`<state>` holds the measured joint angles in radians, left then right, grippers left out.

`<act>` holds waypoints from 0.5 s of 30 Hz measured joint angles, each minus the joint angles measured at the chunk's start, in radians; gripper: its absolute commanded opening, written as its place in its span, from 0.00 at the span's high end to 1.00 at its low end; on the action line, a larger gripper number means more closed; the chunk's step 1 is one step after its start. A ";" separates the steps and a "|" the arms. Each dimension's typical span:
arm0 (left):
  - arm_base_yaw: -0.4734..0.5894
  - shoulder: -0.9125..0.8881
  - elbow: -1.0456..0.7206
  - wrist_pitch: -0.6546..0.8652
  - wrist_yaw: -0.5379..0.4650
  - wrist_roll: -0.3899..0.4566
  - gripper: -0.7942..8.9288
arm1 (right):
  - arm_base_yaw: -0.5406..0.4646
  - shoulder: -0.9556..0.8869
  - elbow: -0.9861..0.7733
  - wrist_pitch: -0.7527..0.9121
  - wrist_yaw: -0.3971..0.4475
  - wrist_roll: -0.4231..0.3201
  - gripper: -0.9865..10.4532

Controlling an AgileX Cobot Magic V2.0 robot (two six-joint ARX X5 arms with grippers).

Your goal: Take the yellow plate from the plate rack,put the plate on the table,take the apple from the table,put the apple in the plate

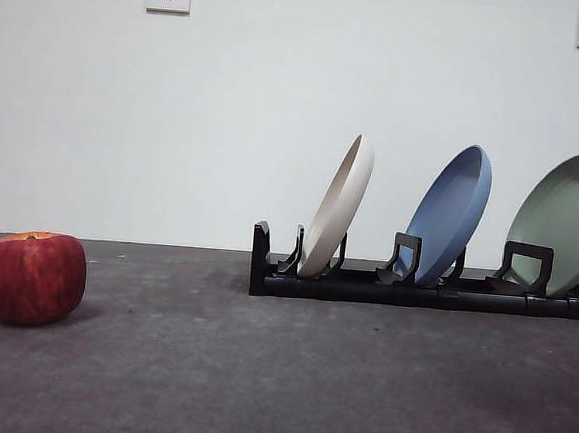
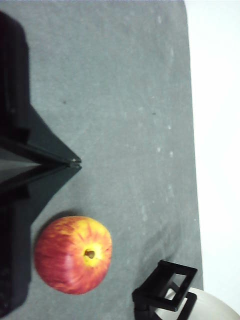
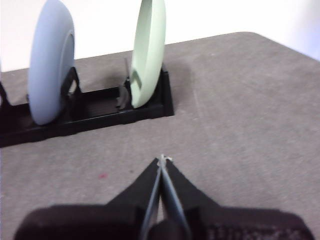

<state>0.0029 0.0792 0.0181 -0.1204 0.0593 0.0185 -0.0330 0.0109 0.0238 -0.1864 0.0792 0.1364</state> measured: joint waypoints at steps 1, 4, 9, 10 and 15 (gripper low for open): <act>0.000 0.003 0.000 0.024 0.000 0.000 0.92 | 0.000 0.000 0.000 0.000 -0.010 0.015 0.92; 0.000 0.009 0.010 0.063 0.000 -0.002 0.92 | 0.000 0.000 0.010 -0.005 -0.070 0.046 0.92; 0.000 0.084 0.113 0.064 0.011 -0.005 0.92 | 0.000 0.005 0.083 -0.012 -0.222 0.079 0.92; 0.000 0.104 0.136 0.068 0.024 -0.005 0.92 | 0.000 0.010 0.102 -0.015 -0.244 0.085 0.92; 0.000 0.264 0.261 0.069 0.117 -0.008 0.92 | 0.000 0.072 0.225 -0.090 -0.339 0.096 0.92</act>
<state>0.0029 0.3428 0.2790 -0.0513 0.1764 0.0105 -0.0330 0.0830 0.2485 -0.2760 -0.2600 0.2321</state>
